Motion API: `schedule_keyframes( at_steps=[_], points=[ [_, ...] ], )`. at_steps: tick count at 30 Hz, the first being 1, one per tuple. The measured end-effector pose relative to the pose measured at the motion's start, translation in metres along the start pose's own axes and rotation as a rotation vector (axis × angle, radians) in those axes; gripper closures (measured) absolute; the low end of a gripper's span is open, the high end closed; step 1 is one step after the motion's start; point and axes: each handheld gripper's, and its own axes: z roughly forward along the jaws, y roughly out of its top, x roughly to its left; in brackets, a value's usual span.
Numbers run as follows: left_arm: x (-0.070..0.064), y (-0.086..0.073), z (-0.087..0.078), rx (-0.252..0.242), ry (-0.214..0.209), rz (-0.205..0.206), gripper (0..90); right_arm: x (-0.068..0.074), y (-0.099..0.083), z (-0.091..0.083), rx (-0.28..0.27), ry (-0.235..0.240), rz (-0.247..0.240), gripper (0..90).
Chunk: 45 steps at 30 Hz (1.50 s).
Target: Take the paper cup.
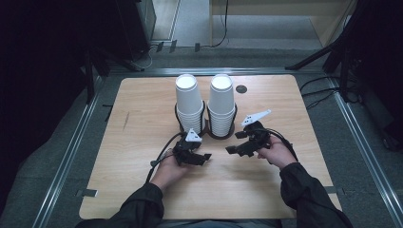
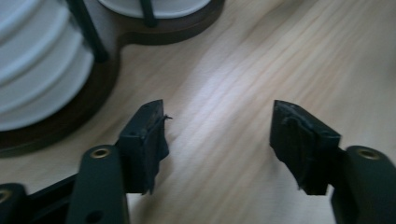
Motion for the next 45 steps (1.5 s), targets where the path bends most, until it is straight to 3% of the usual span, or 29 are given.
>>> schedule_keyframes(
  at_steps=[1, 2, 3, 4, 5, 6, 7, 11, 14, 17, 22, 28, 31, 35, 41, 45],
  points=[
    [0.0, 0.0, 0.0, 0.0, 0.0, 0.0, 37.9, -0.002, 0.0, 0.0, -0.002, 0.019, 0.035, 20.8],
    [0.0, 0.003, -0.002, 0.005, -0.03, -0.005, 38.0, -0.002, -0.001, -0.001, -0.011, 0.006, 0.059, 21.0],
    [-0.001, 0.006, -0.005, 0.001, -0.041, -0.001, 38.0, -0.002, -0.001, -0.001, -0.011, 0.006, 0.059, 21.0],
    [-0.005, 0.011, -0.011, -0.019, -0.048, 0.032, 40.3, -0.002, -0.001, -0.003, -0.011, 0.008, 0.076, 21.2],
    [-0.005, 0.011, -0.011, -0.019, -0.048, 0.032, 41.8, 0.0, -0.001, -0.005, -0.003, 0.007, 0.044, 21.0],
    [-0.009, 0.014, -0.016, -0.038, -0.032, 0.067, 42.9, 0.003, -0.001, -0.007, 0.007, -0.008, 0.001, 18.1],
    [-0.01, 0.015, -0.018, -0.041, -0.036, 0.077, 43.5, 0.006, -0.001, -0.007, 0.019, -0.02, -0.009, 16.5],
    [-0.008, 0.02, -0.026, -0.037, -0.076, 0.074, 49.4, 0.01, 0.0, -0.009, 0.029, -0.025, -0.012, 17.1],
    [-0.009, 0.025, -0.032, -0.054, -0.072, 0.085, 51.2, 0.009, 0.001, -0.011, 0.031, 0.011, 0.004, 17.3],
    [-0.009, 0.028, -0.037, -0.067, -0.079, 0.094, 54.6, 0.009, 0.002, -0.013, 0.029, 0.007, 0.021, 19.3],
    [-0.009, 0.03, -0.04, -0.066, -0.057, 0.126, 54.3, 0.01, 0.003, -0.013, 0.028, 0.008, 0.005, 23.6],
    [-0.009, 0.034, -0.045, -0.073, -0.075, 0.12, 58.4, 0.008, 0.007, -0.016, 0.02, 0.023, 0.002, 31.6],
    [-0.009, 0.035, -0.047, -0.072, -0.094, 0.101, 65.1, 0.008, 0.008, -0.019, 0.016, 0.0, -0.009, 34.5],
    [-0.01, 0.037, -0.046, -0.061, -0.076, 0.129, 72.6, 0.005, 0.01, -0.021, 0.022, 0.0, 0.001, 35.8],
    [-0.011, 0.044, -0.044, -0.075, -0.086, 0.111, 81.7, 0.004, 0.014, -0.028, -0.007, -0.025, 0.002, 40.4],
    [-0.011, 0.048, -0.046, -0.056, -0.077, 0.096, 81.3, 0.004, 0.017, -0.031, 0.013, -0.017, -0.011, 47.8]
  ],
)
